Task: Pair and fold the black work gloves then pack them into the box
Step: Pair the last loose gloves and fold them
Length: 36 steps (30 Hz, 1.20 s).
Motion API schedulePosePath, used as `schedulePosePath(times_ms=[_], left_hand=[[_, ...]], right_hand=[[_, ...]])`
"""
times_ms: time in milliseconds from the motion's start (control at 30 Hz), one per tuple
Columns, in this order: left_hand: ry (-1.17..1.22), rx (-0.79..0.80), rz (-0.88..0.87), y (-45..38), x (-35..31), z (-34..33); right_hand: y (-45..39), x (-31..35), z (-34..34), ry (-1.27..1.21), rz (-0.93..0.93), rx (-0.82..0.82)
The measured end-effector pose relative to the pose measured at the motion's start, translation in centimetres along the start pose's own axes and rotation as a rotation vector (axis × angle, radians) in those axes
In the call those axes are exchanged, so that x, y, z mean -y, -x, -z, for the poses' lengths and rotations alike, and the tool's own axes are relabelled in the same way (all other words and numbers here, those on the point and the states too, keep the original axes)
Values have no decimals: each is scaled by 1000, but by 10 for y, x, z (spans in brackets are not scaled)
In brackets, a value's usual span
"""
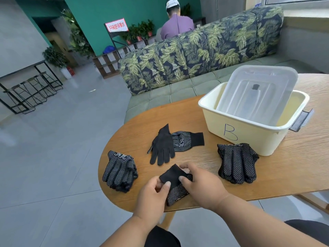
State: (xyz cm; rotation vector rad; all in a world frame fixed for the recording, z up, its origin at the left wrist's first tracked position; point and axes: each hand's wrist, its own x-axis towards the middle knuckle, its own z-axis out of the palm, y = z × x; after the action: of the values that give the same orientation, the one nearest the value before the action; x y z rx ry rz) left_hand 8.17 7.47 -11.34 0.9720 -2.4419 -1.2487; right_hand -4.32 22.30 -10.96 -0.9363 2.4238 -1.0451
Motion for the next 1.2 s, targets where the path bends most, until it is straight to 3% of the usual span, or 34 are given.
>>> schedulePosePath(times_ms=[333,433,533,600,800,933,1000,1100,1200], left_hand=[[-86,-234,25,-12,-9,-3],[-233,-203,-208,1,-5,1],[-436,-39,-379,14,7,2],[-517,42,-383,16,13,2],[-525,2,-369,7,14,9],[-398,-19,-306,2,10,9],[-313,-18,-261,2,9,9],[-168,-2,-216,9,4,11],[174,56,-88,18,-15,14]], right_hand=[[-7,-6,-5,20,61,-85],[-8,-7,-8,36,45,-103],[-11,-5,-9,56,10,-111],[-10,-3,-11,51,-1,-109],[1,0,-6,86,105,-78],[8,1,-3,298,204,61],[8,0,-3,372,226,39],[8,5,3,273,260,-48],[15,16,18,5,186,-67]])
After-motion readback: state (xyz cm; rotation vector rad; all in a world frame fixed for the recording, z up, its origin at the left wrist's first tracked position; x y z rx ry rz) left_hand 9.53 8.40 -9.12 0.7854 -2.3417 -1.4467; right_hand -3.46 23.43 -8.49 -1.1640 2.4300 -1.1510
